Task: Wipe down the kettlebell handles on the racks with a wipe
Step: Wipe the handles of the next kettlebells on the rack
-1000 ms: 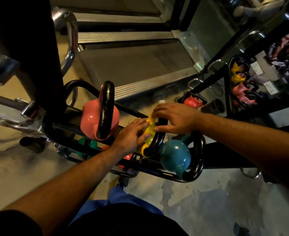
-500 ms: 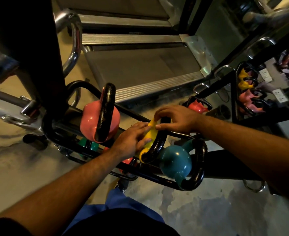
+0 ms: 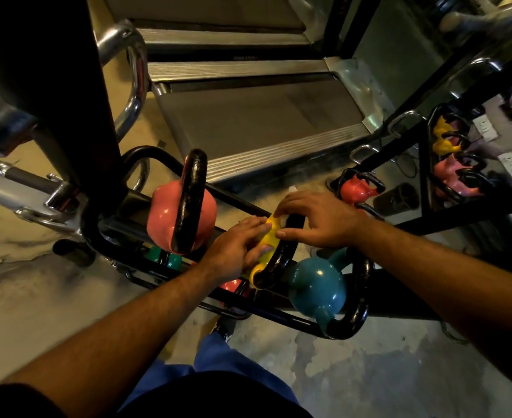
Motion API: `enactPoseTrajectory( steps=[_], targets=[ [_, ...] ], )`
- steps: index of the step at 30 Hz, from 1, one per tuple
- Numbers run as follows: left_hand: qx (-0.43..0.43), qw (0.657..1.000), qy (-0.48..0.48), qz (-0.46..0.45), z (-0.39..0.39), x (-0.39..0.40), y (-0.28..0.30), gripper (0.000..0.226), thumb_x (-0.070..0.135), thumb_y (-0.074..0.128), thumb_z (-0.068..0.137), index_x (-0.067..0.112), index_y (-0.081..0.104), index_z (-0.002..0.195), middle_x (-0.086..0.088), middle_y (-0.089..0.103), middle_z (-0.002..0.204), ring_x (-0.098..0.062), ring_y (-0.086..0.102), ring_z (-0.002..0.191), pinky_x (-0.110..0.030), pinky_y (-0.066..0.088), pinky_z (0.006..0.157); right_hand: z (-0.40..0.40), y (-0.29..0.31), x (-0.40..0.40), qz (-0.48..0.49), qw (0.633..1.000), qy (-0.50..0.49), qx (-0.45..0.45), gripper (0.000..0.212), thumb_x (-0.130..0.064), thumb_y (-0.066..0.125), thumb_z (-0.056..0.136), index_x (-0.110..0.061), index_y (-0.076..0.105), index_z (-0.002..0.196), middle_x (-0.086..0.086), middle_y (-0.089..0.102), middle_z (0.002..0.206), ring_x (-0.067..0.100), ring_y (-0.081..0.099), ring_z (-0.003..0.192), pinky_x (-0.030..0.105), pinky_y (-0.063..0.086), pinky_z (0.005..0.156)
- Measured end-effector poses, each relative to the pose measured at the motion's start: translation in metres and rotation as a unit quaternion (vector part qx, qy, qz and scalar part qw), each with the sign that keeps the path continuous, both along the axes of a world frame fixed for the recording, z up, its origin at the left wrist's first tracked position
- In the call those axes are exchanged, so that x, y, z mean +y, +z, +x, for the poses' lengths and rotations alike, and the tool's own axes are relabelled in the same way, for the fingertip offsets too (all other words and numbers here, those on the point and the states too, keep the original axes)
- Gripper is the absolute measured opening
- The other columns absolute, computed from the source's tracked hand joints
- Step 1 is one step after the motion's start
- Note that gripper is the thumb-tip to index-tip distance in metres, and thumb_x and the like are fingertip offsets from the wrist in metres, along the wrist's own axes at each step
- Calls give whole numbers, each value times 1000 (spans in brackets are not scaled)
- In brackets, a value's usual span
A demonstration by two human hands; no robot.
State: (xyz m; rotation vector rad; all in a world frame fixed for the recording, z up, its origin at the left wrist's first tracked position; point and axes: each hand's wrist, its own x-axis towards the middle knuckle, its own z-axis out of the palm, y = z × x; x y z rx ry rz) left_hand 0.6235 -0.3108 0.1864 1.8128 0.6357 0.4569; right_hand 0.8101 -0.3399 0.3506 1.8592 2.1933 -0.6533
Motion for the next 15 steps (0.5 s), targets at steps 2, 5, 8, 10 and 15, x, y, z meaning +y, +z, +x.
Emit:
enactPoseTrajectory(
  steps=[2, 5, 8, 10, 15],
  targets=[
    [-1, 1000, -1, 8, 1, 0, 0, 51, 36, 62, 94, 28, 50, 143, 8, 39, 154, -7, 29, 145, -38, 29, 119, 3, 2, -2, 24, 999, -39, -9, 76, -75, 39, 88, -16, 66, 128, 1, 65, 131, 15, 59, 120, 29, 46, 98],
    [7, 1000, -15, 8, 0, 4, 0, 52, 37, 61, 95, 26, 48, 144, 5, 38, 155, -9, 29, 145, -39, 29, 119, -4, 2, -8, 36, 998, -39, -14, 81, -77, 36, 86, -15, 66, 127, 3, 62, 133, 17, 57, 121, 35, 48, 99],
    [17, 999, -23, 25, 0, 4, 0, 54, 39, 59, 95, 28, 46, 146, 6, 37, 156, -9, 27, 146, -40, 28, 119, -2, -1, -21, 63, 998, -24, 10, 73, -71, 39, 88, -15, 69, 124, 4, 62, 134, 16, 57, 124, 29, 45, 101],
    [23, 999, -25, 29, 2, 4, 0, 54, 41, 59, 94, 27, 46, 146, 5, 37, 155, -10, 28, 145, -40, 29, 118, 0, -1, -27, 78, 993, -80, 23, 73, -71, 39, 88, -17, 66, 130, 3, 58, 142, 14, 52, 131, 32, 43, 107],
    [31, 998, -35, 31, 2, 8, 4, 67, 57, 50, 87, 24, 46, 145, 1, 39, 155, -12, 30, 145, -35, 29, 118, -19, -8, -45, 86, 996, -15, 19, 72, -69, 40, 91, -15, 63, 134, 7, 56, 145, 21, 44, 140, 43, 37, 116]
  ],
)
